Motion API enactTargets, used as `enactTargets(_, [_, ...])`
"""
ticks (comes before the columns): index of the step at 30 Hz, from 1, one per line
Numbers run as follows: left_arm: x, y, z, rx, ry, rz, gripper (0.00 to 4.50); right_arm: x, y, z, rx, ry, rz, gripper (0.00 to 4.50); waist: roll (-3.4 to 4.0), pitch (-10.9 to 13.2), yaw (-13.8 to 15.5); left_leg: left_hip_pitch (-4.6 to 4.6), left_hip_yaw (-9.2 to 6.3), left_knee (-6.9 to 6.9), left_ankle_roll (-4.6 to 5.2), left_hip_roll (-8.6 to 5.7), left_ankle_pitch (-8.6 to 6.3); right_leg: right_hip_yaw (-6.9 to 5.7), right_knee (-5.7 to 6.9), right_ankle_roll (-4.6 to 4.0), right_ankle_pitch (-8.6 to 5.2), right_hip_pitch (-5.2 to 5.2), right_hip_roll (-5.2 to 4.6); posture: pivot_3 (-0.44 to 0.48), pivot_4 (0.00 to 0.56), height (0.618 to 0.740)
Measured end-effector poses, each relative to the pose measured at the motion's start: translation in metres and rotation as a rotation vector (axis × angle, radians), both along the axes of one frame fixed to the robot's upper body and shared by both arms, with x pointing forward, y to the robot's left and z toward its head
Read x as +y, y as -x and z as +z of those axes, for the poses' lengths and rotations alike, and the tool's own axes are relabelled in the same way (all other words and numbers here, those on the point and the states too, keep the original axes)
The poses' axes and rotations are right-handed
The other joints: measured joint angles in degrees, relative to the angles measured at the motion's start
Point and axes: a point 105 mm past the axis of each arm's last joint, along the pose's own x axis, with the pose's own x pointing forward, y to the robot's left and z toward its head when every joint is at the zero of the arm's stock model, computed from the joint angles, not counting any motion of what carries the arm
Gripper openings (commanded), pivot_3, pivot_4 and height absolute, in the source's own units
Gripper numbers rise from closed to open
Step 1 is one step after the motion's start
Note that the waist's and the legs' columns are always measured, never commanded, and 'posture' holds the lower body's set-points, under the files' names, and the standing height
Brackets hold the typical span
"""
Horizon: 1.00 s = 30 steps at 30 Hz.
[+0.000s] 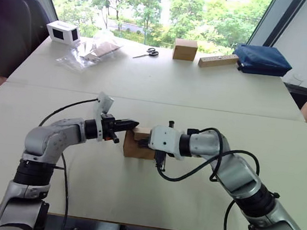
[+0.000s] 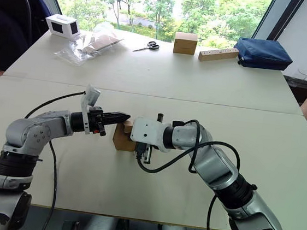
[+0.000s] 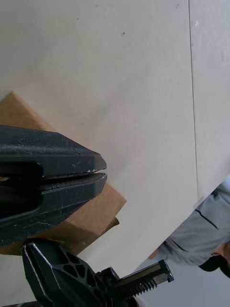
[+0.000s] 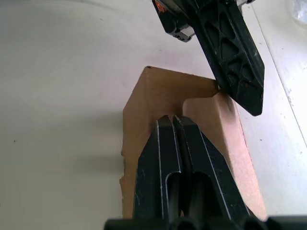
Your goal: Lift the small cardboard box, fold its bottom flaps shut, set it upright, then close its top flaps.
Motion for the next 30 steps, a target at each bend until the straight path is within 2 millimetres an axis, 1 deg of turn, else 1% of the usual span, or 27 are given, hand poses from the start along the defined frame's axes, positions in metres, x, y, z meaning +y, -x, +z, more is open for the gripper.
enactTargets(6, [-0.001, 0.001, 0.000, 0.007, -0.003, -0.004, 0.07, -0.003, -0.007, -0.003, -0.036, 0.024, -0.028, 0.00, 0.00, 0.00, 0.02, 0.01, 0.00, 0.00, -0.02, -0.01, 0.01, 0.00, 0.00, 0.00, 0.00, 0.01, 0.00, 0.000, 0.150, 0.740])
enactTargets(15, [-0.002, 0.003, 0.000, 0.002, -0.006, -0.013, 0.07, -0.005, -0.012, -0.004, -0.054, 0.037, -0.044, 0.00, 0.00, 0.00, 0.03, 0.01, 0.00, 0.00, -0.04, -0.01, 0.03, 0.00, 0.00, 0.00, 0.00, 0.02, 0.00, 0.000, 0.150, 0.740])
enactTargets(23, [-0.002, 0.011, 0.000, -0.056, -0.039, -0.065, 0.07, -0.005, -0.013, -0.004, -0.053, 0.042, -0.050, 0.00, 0.00, 0.00, 0.05, 0.01, 0.00, 0.00, -0.02, 0.00, 0.01, 0.00, 0.00, -0.01, 0.00, 0.02, -0.01, 0.000, 0.150, 0.740])
enactTargets(30, [-0.003, 0.011, -0.008, -0.141, -0.172, -0.114, 0.07, -0.004, -0.005, -0.003, 0.047, -0.005, -0.042, 0.00, 0.00, 0.00, 0.05, 0.02, 0.01, 0.00, 0.00, -0.01, 0.00, -0.01, -0.01, -0.01, 0.00, 0.03, 0.00, 0.000, 0.150, 0.740])
